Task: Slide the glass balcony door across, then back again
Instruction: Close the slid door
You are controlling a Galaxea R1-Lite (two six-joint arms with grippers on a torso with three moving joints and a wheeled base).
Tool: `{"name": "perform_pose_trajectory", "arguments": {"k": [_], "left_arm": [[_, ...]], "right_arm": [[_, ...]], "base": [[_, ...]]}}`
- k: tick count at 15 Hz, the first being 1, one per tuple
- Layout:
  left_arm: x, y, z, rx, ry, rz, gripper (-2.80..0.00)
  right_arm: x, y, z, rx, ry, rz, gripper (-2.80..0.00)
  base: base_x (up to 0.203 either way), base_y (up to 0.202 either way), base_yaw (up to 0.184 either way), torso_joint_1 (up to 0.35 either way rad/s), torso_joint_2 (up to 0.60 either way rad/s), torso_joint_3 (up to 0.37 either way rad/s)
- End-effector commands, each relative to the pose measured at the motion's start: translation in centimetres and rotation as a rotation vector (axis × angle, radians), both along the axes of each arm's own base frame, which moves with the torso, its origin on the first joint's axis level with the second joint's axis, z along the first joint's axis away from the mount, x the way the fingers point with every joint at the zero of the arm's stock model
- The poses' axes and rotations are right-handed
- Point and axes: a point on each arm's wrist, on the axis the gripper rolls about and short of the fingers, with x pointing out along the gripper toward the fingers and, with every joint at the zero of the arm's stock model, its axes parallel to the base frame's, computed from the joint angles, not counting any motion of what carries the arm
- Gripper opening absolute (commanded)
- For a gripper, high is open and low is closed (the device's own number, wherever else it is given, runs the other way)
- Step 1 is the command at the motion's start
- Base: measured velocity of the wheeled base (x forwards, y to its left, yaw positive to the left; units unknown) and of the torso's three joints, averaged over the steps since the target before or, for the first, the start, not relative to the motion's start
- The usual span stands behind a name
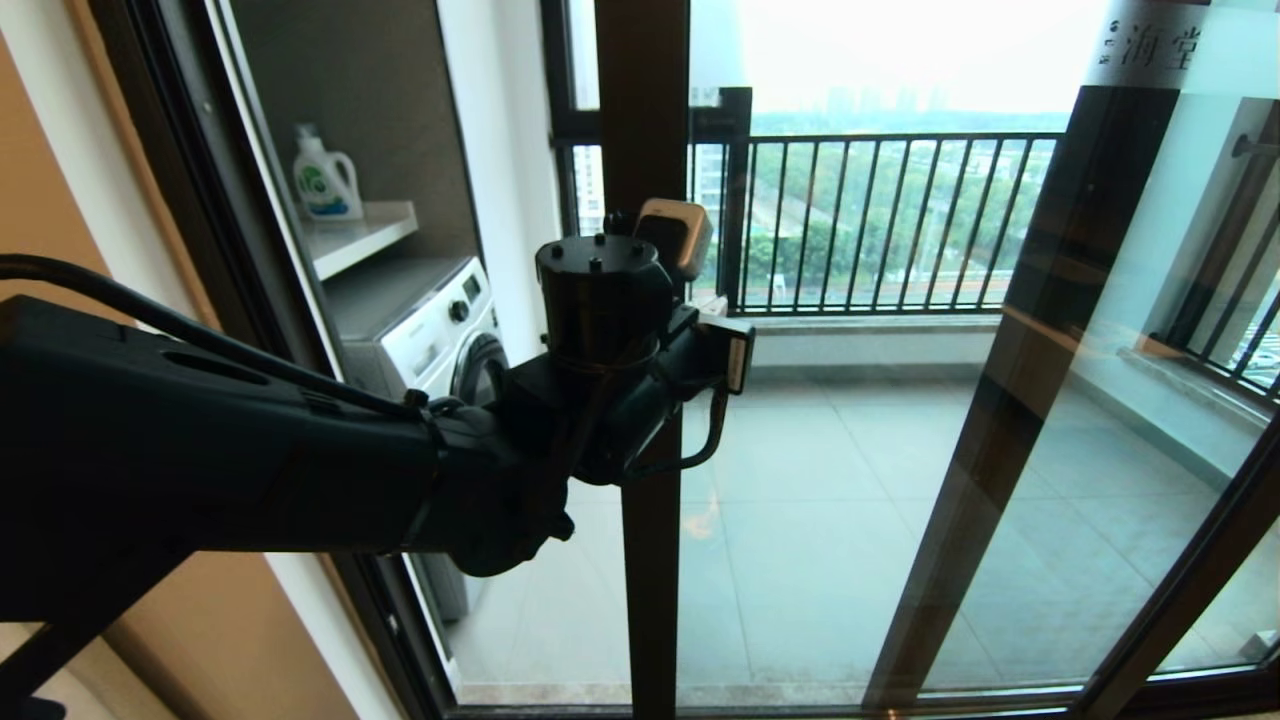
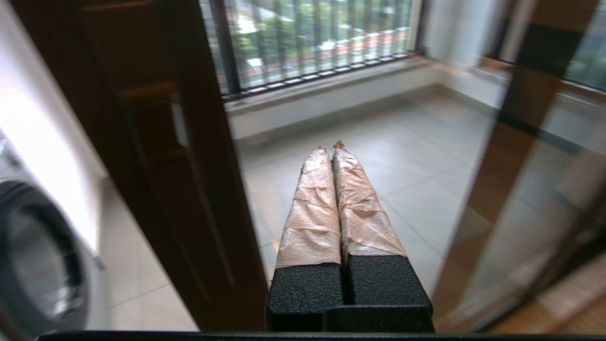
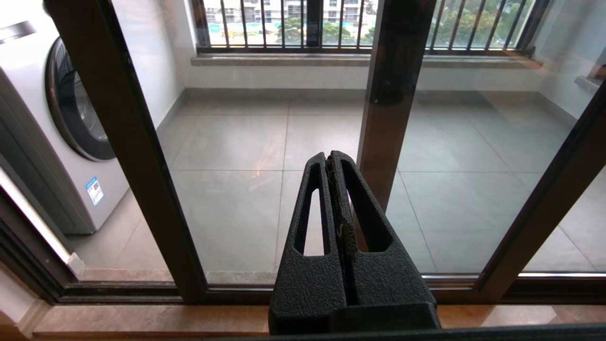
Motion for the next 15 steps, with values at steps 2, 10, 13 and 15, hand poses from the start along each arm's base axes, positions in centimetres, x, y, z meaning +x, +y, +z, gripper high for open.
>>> {"name": "perform_pose_trajectory", "arguments": {"k": [2, 10, 13, 15], "left_arm": [[1.2, -1.8, -1.0, 0.015, -0.015, 0.056, -2.8], [3.0, -2.7, -2.9, 0.056, -0.038, 0.166, -2.8], [3.6, -2.3, -2.0, 0.038, -0.058, 0.216, -2.8], [4.1, -2.1, -1.8, 0.033, -0.061, 0.234, -2.8]], "right_arm": [[0.1, 0.0, -0.2, -0.001, 0.01, 0.001, -2.8], [0.1, 0.0, -0.2, -0.001, 0.01, 0.001, -2.8], [0.1, 0.0, -0.2, -0.001, 0.01, 0.001, -2.8], [0.1, 0.0, -0.2, -0.001, 0.01, 0.001, -2.8]], "base": [[0.0, 0.0, 0.0, 0.0, 0.0, 0.0], [0.0, 0.0, 0.0, 0.0, 0.0, 0.0], [0.0, 0.0, 0.0, 0.0, 0.0, 0.0], [0.0, 0.0, 0.0, 0.0, 0.0, 0.0]]}}
